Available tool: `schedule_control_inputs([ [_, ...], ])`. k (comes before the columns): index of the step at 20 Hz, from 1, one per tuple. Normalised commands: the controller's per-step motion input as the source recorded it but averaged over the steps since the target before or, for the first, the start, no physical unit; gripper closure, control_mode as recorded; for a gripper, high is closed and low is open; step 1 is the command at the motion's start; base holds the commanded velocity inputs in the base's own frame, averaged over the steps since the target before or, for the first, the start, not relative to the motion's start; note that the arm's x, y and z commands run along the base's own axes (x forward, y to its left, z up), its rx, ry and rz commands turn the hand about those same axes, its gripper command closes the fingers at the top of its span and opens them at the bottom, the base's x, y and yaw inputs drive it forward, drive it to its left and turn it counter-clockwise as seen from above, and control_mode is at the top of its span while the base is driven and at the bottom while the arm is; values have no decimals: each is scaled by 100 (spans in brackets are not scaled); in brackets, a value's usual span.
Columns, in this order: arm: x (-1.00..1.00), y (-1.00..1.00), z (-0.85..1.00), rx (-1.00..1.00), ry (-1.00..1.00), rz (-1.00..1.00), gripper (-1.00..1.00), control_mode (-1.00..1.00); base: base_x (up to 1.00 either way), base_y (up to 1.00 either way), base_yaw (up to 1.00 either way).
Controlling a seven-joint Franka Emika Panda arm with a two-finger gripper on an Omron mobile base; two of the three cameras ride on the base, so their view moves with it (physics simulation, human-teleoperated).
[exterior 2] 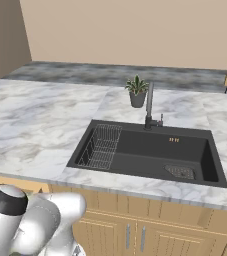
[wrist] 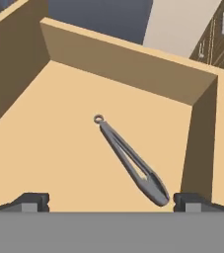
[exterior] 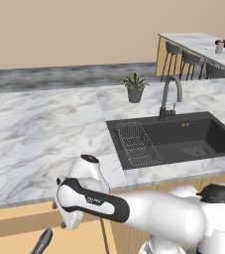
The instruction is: Take the tongs from the drawer on the left and place them on the dining counter next to the tray containing the kebab skewer.
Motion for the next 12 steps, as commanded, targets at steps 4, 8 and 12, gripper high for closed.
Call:
schedule_control_inputs([
  [4,0,49,-10,-5,14,20,-100,-100,0,0,0],
  [8,0,42,-19,-13,2,21,-100,-100,0,0,0],
  [12,0,33,-20,-19,0,24,-100,-100,0,0,0],
])
